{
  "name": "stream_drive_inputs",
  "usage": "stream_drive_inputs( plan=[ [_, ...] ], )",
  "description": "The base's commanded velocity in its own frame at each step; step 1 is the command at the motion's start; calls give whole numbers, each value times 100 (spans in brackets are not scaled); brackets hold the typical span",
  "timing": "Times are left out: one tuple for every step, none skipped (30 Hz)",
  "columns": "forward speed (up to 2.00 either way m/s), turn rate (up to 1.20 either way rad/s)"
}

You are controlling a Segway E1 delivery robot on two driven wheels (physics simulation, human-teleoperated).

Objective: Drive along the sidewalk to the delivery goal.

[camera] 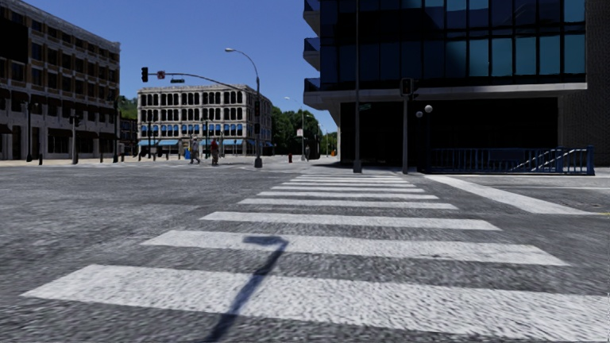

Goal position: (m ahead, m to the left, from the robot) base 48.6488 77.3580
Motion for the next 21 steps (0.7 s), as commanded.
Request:
stream_drive_inputs(
  plan=[
    [200, 0],
    [200, 0],
    [200, 0],
    [200, 0],
    [200, 0],
    [200, 0],
    [200, 0],
    [200, 0],
    [200, 0],
    [200, 0],
    [200, 0],
    [200, 0],
    [200, 0],
    [200, 0],
    [200, 0],
    [200, 0],
    [200, 0],
    [200, 0],
    [200, -12],
    [200, -39],
    [200, -52]
  ],
)
